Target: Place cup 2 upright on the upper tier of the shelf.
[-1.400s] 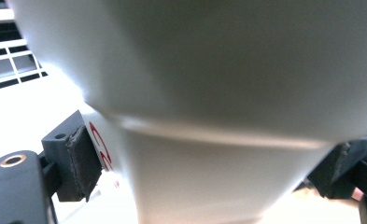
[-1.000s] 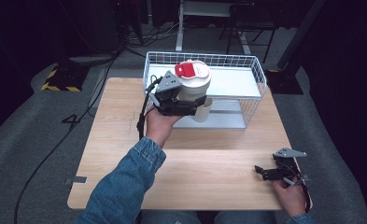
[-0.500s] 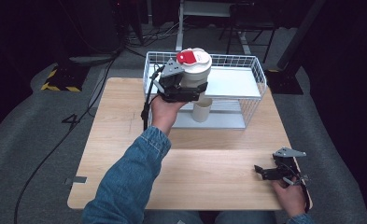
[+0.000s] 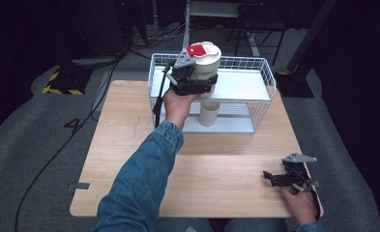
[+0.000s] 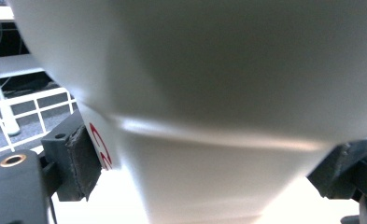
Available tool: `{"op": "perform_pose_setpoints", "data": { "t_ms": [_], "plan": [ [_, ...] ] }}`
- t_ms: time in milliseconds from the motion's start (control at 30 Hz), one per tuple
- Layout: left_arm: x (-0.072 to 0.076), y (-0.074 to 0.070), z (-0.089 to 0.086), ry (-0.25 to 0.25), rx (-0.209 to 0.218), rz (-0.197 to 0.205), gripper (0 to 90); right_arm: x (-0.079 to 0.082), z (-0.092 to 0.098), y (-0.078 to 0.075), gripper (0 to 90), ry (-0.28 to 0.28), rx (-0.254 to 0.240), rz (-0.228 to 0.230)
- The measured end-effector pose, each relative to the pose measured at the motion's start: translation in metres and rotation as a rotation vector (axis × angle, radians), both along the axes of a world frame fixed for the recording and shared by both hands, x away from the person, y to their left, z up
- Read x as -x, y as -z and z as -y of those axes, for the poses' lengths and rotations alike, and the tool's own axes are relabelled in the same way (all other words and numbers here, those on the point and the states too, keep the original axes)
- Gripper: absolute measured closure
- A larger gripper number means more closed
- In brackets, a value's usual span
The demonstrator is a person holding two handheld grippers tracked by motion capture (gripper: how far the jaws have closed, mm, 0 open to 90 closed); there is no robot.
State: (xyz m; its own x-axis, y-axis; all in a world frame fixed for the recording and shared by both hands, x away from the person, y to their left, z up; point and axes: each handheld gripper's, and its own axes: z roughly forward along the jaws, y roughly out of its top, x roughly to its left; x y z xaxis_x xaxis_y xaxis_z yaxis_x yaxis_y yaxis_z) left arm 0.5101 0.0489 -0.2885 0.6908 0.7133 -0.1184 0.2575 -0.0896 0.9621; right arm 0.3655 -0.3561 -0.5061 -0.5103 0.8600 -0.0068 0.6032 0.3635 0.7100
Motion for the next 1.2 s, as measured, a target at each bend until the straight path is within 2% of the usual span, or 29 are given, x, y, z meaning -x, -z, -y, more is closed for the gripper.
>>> {"op": "perform_pose_setpoints", "data": {
  "t_ms": [133,500,700,800,967,1200],
  "plan": [
    [-0.01,0.001,0.006,-0.021,-0.018,-0.003,13.7,0.0,0.0,0.0,0.2,0.0,0.0,0.0],
    [-0.031,0.005,0.019,-0.054,-0.034,-0.021,13.8,0.0,0.0,0.0,0.3,0.001,0.0,0.003],
    [-0.035,0.008,0.025,-0.064,-0.035,-0.024,13.7,0.0,0.0,0.0,0.3,-0.001,0.002,0.003],
    [-0.035,0.008,0.029,-0.076,-0.052,-0.025,13.8,0.0,0.0,0.0,0.3,-0.001,0.002,0.003],
    [-0.035,0.008,0.032,-0.076,-0.042,-0.031,13.8,0.0,0.0,0.0,0.3,-0.001,0.002,0.003],
    [-0.035,0.009,0.037,-0.082,-0.054,-0.039,13.7,0.0,0.0,0.0,0.3,-0.002,0.002,0.003]
  ]
}}
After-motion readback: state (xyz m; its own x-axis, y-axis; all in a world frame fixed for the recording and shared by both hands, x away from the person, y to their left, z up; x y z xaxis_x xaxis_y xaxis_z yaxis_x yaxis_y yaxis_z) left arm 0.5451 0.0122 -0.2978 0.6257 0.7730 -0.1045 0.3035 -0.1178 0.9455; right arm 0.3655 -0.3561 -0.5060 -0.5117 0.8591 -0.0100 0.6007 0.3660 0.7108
